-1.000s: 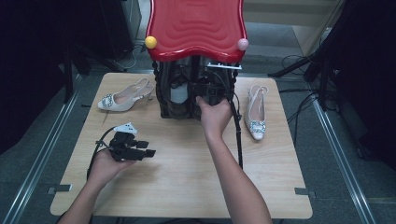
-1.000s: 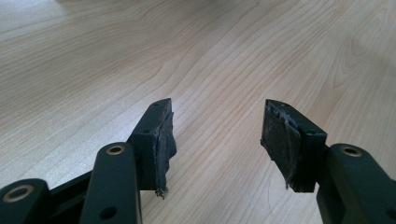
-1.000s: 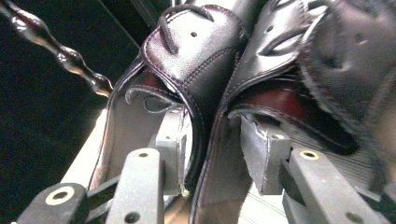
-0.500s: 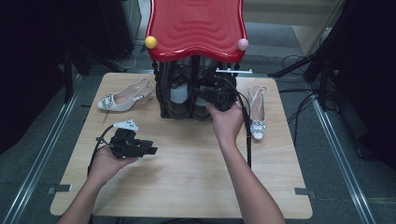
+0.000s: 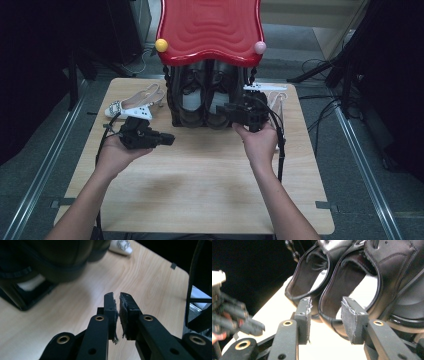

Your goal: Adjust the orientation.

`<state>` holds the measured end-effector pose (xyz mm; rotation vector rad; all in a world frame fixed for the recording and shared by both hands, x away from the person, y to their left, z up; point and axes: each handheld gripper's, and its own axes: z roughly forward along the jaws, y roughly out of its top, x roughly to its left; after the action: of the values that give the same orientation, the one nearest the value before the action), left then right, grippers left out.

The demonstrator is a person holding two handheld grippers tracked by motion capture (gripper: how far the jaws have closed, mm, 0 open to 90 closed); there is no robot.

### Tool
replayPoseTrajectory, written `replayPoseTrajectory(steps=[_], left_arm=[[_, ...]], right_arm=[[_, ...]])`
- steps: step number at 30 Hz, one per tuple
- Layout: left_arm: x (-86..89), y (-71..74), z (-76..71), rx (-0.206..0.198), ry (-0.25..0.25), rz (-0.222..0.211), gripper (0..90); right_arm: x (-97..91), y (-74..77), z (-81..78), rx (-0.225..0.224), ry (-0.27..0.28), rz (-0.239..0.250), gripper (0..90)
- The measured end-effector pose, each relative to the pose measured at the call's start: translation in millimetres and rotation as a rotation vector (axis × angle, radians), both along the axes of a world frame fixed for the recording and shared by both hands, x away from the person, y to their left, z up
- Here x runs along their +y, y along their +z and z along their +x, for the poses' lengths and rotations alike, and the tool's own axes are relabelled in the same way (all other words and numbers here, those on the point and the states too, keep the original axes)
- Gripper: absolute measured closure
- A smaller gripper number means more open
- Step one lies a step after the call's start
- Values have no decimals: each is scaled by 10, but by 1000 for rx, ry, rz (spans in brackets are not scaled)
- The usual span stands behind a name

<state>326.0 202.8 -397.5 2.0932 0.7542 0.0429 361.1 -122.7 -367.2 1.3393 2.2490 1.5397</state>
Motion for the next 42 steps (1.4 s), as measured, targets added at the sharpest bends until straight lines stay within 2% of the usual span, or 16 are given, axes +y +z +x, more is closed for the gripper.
replayPoseTrajectory(steps=[7,10,11,13,17,20,26,28,30,33,34,37,42], left_arm=[[-135,384,239,-35,-20,7,885],[-201,560,349,-61,-34,1,896],[-214,628,382,-82,-44,-3,898],[-244,761,459,-97,-62,-22,899],[-339,1005,624,-104,-66,-20,899],[-425,1137,732,-106,-68,-13,899],[-577,1340,939,-116,-59,-4,899],[-633,1398,1010,-119,-55,2,899],[-690,1458,1072,-122,-55,-10,898],[-758,1555,1185,-108,-49,-42,899],[-778,1584,1228,-115,-48,-43,899],[-853,1644,1342,-123,-38,-15,899],[-962,1696,1502,-129,-29,12,899]], right_arm=[[-102,-121,-151,-20,42,-31,608],[-135,-180,-206,-7,62,-24,613],[-145,-200,-224,-2,67,-22,622],[-165,-253,-243,9,82,-7,635],[-179,-358,-267,21,97,-20,672],[-180,-427,-263,30,112,-14,699],[-175,-512,-246,38,110,-20,745],[-165,-540,-233,47,113,-17,786],[-150,-563,-224,53,124,-3,817],[-112,-584,-209,56,144,-4,881],[-96,-590,-200,59,151,-7,895],[-44,-622,-173,44,153,-29,900],[25,-661,-132,38,166,-6,900]])
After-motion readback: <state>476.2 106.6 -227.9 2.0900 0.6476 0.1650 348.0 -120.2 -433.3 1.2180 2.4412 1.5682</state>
